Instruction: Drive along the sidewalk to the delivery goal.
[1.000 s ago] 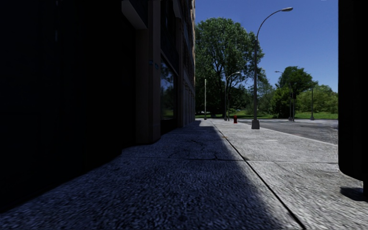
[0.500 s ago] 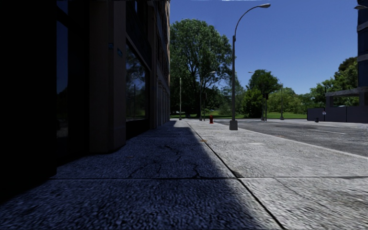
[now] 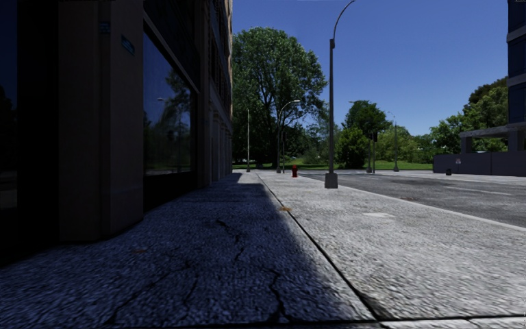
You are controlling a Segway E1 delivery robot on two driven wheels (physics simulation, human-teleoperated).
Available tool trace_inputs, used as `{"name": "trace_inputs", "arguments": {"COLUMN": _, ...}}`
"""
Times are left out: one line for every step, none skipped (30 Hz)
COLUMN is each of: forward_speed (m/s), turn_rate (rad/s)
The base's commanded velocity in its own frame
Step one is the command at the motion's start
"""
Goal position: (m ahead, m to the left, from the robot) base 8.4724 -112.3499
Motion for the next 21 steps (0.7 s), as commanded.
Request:
{"name": "trace_inputs", "arguments": {"forward_speed": 2.00, "turn_rate": 0.00}}
{"name": "trace_inputs", "arguments": {"forward_speed": 2.00, "turn_rate": 0.00}}
{"name": "trace_inputs", "arguments": {"forward_speed": 2.00, "turn_rate": 0.00}}
{"name": "trace_inputs", "arguments": {"forward_speed": 2.00, "turn_rate": 0.00}}
{"name": "trace_inputs", "arguments": {"forward_speed": 2.00, "turn_rate": 0.00}}
{"name": "trace_inputs", "arguments": {"forward_speed": 2.00, "turn_rate": 0.00}}
{"name": "trace_inputs", "arguments": {"forward_speed": 2.00, "turn_rate": 0.00}}
{"name": "trace_inputs", "arguments": {"forward_speed": 2.00, "turn_rate": 0.00}}
{"name": "trace_inputs", "arguments": {"forward_speed": 2.00, "turn_rate": 0.00}}
{"name": "trace_inputs", "arguments": {"forward_speed": 2.00, "turn_rate": 0.00}}
{"name": "trace_inputs", "arguments": {"forward_speed": 2.00, "turn_rate": 0.00}}
{"name": "trace_inputs", "arguments": {"forward_speed": 2.00, "turn_rate": 0.00}}
{"name": "trace_inputs", "arguments": {"forward_speed": 2.00, "turn_rate": 0.00}}
{"name": "trace_inputs", "arguments": {"forward_speed": 2.00, "turn_rate": 0.00}}
{"name": "trace_inputs", "arguments": {"forward_speed": 2.00, "turn_rate": 0.00}}
{"name": "trace_inputs", "arguments": {"forward_speed": 2.00, "turn_rate": 0.00}}
{"name": "trace_inputs", "arguments": {"forward_speed": 2.00, "turn_rate": 0.00}}
{"name": "trace_inputs", "arguments": {"forward_speed": 2.00, "turn_rate": 0.00}}
{"name": "trace_inputs", "arguments": {"forward_speed": 2.00, "turn_rate": 0.00}}
{"name": "trace_inputs", "arguments": {"forward_speed": 2.00, "turn_rate": 0.00}}
{"name": "trace_inputs", "arguments": {"forward_speed": 2.00, "turn_rate": 0.00}}
